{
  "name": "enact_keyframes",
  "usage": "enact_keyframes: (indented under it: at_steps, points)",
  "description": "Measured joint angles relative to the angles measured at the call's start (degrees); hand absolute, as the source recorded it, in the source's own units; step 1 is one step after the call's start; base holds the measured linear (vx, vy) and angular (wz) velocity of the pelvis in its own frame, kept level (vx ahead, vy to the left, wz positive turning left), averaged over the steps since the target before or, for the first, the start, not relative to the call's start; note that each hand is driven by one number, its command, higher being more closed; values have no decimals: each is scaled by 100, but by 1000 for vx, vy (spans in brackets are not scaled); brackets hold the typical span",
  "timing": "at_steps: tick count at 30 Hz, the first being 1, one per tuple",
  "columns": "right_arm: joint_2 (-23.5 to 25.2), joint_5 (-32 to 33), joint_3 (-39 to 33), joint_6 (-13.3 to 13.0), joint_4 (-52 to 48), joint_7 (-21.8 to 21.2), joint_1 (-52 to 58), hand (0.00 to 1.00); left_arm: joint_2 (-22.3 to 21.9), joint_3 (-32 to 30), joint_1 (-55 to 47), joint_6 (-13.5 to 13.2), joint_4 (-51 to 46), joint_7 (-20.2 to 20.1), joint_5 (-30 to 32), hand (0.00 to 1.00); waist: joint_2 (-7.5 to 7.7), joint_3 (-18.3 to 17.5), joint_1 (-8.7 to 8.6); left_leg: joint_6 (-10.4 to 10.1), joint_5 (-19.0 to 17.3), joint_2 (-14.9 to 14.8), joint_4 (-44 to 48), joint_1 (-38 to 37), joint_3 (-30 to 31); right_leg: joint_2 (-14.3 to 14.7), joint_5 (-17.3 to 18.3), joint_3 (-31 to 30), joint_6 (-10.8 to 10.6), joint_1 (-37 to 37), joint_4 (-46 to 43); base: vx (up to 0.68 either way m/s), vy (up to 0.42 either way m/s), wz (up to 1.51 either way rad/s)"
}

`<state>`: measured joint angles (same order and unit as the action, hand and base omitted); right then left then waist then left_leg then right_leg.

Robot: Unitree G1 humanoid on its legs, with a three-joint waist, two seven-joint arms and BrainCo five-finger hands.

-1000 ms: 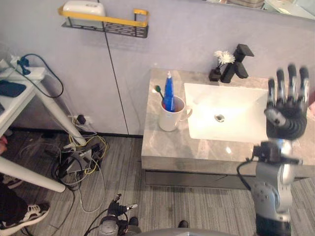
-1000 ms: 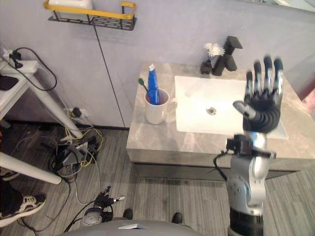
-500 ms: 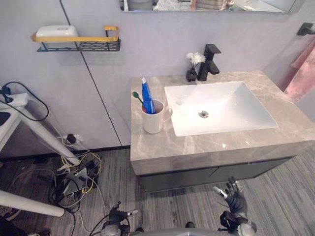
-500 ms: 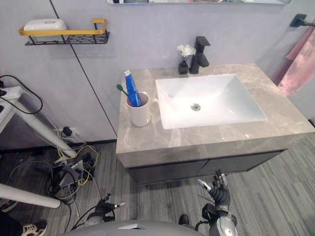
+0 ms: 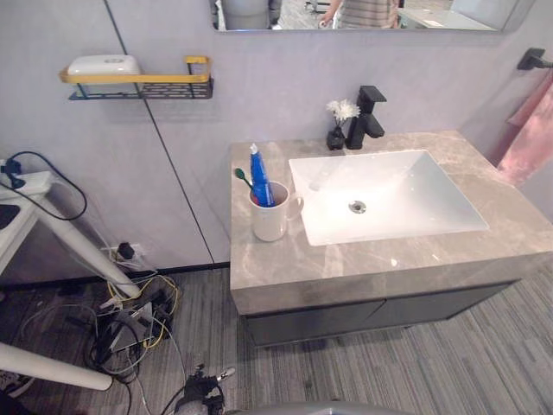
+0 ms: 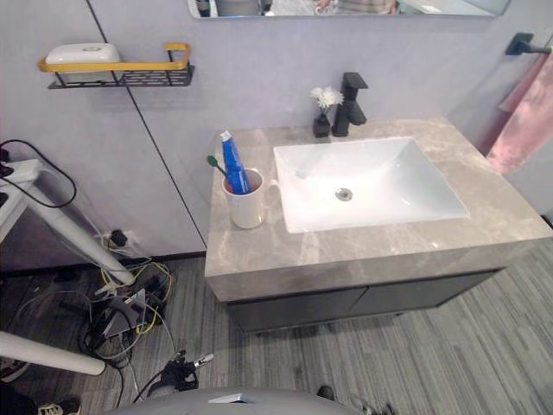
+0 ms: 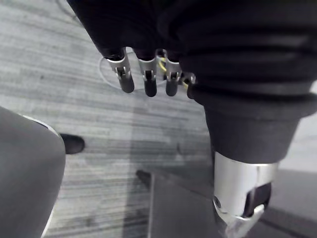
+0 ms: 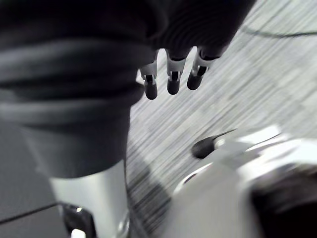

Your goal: Organize washtable

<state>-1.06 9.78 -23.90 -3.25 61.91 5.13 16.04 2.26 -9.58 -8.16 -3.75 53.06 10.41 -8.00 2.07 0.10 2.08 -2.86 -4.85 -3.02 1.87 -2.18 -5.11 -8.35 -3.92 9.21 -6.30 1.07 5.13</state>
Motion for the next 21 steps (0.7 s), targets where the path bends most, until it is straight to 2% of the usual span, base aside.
enact_keyframes:
  at_steps: [3, 5, 7, 13, 18, 21]
  points:
    - [-1, 77, 30, 21, 9, 57, 98, 0, -135, -290, -370, -42, -1487, 40, -913, 0, -12, -33, -3, -11, 50, 12, -81, 74, 111, -1, 6, 89, 5, -40, 0, -11, -5, 14]
    - [-11, 86, 128, 14, -11, 55, 85, 0, -199, -414, -387, -109, -2034, 78, -1147, 0, -2, -81, 7, -12, 70, 14, -91, 112, 134, -2, 5, 114, 6, -82, 0, 2, -6, 12]
    - [-25, 90, 275, -18, -123, 55, 65, 0, -275, -578, -387, -205, -3047, 223, -1395, 0, -19, -124, 19, -5, 133, 23, -154, 86, 136, 1, 2, 130, 7, -72, 0, 19, -5, 5]
    - [-64, 264, 508, -103, -158, 54, 89, 0, -427, -669, -348, -537, -5499, 731, -1315, 0, -18, -154, 17, -2, 134, 23, -145, 70, 178, -18, 3, 182, 8, 27, -1, 3, 1, 5]
    - [-68, 269, 631, -164, -157, 40, 133, 0, -438, -148, -319, -862, -7307, 967, -685, 0, 28, -187, 24, -33, 105, 18, -152, 98, 277, -30, 10, 313, 13, 94, -7, -24, 5, 12]
    - [-71, 271, 630, -182, -157, -10, 143, 0, -458, 324, -322, -1061, -7845, 962, -627, 0, 28, -189, 21, -39, 101, 3, -154, 98, 308, -31, 44, 345, 25, 89, -61, -30, 2, 5]
